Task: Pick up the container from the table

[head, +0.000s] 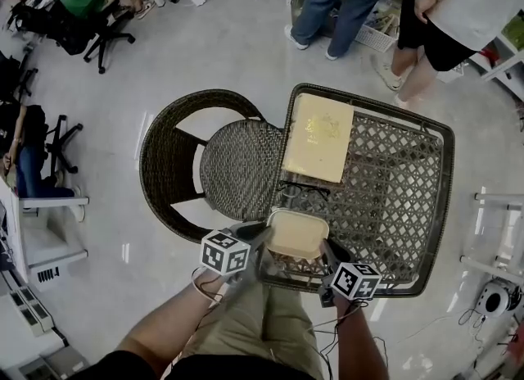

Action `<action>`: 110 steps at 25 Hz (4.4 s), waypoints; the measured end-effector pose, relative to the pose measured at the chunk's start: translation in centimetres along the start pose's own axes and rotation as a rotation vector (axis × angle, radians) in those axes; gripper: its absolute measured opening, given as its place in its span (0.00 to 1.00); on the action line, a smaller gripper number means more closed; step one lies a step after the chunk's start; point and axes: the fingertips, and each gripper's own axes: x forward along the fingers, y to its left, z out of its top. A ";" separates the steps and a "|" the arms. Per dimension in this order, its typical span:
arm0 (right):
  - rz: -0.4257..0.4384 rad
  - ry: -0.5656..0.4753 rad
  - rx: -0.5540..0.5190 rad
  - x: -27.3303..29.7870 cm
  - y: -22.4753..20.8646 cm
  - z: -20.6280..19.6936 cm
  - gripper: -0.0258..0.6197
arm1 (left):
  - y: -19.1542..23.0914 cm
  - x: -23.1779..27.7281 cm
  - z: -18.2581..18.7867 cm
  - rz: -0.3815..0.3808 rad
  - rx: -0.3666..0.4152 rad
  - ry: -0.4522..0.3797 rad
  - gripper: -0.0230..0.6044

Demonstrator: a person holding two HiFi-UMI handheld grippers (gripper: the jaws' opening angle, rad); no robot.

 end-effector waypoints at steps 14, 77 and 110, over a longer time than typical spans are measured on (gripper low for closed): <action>-0.039 0.000 -0.022 -1.0 0.8 -0.4 0.09 | -0.8 -0.6 -0.6 0.019 -0.004 0.037 0.09; 0.149 -0.629 -0.437 -29.7 26.7 19.3 0.09 | -26.4 -28.5 22.4 -0.016 0.504 -0.638 0.09; 0.193 -0.792 -0.620 -38.2 34.3 26.0 0.08 | -34.1 -36.4 29.0 -0.019 0.635 -0.842 0.09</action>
